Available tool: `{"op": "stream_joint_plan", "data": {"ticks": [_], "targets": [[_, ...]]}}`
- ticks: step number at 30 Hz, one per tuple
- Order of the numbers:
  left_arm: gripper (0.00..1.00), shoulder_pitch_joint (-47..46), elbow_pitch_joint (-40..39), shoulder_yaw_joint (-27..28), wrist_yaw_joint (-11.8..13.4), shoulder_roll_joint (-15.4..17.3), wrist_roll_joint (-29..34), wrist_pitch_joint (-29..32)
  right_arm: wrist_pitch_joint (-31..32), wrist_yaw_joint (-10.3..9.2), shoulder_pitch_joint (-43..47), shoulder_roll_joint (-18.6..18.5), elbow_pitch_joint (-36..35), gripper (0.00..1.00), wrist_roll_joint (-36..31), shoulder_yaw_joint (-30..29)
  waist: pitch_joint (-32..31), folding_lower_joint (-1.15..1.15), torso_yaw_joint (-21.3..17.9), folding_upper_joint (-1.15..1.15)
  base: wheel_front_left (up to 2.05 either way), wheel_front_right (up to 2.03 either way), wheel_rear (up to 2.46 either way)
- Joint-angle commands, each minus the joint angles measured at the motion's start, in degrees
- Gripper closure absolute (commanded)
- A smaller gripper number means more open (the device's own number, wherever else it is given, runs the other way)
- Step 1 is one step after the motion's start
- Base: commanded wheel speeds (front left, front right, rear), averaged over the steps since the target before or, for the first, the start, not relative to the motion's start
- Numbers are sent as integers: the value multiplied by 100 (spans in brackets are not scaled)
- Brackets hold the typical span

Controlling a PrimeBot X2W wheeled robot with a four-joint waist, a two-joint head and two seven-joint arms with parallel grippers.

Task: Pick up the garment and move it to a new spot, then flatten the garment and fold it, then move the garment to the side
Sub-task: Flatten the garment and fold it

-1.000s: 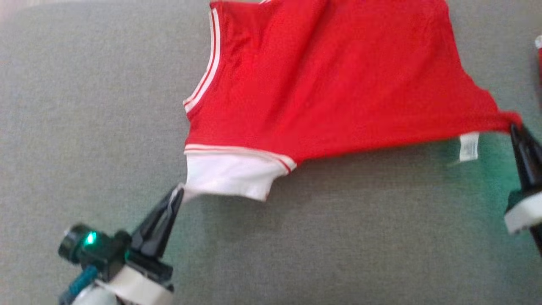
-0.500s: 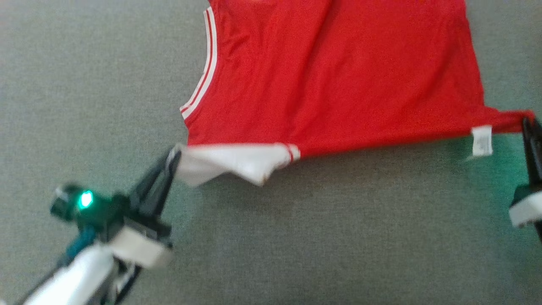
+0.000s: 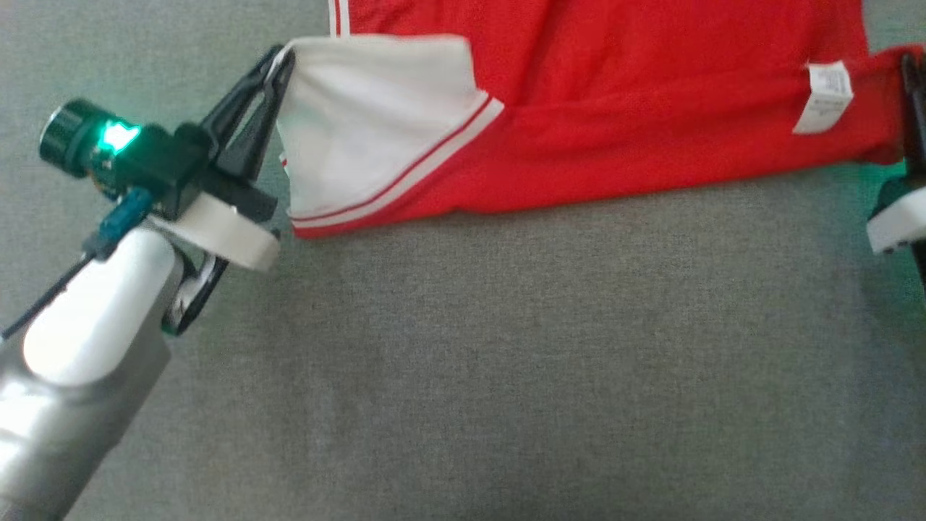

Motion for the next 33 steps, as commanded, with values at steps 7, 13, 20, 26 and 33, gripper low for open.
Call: {"op": "stream_joint_plan", "data": {"ticks": [7,13,20,26,33], "targets": [[0,-494,535,255,56,-91,184,-337,-225,-5,-352,-206,359,22,57,311,148,-2,57,0,0,0,0],[0,-61,541,534,380,-376,95,-527,-604,-5,-356,-118,584,0,130,245,72,-2,87,0,0,0,0],[0,1154,-208,1073,538,-797,-130,-540,-848,-5,-71,69,736,0,150,63,-135,-2,96,0,0,0,0],[0,1897,-332,1150,418,-1043,-191,-541,-936,-5,33,178,852,0,164,49,-261,-2,75,0,0,0,0],[0,1940,255,1152,348,-1213,-440,-410,-972,-5,24,221,919,0,197,104,-262,-2,81,0,0,0,0]]}}
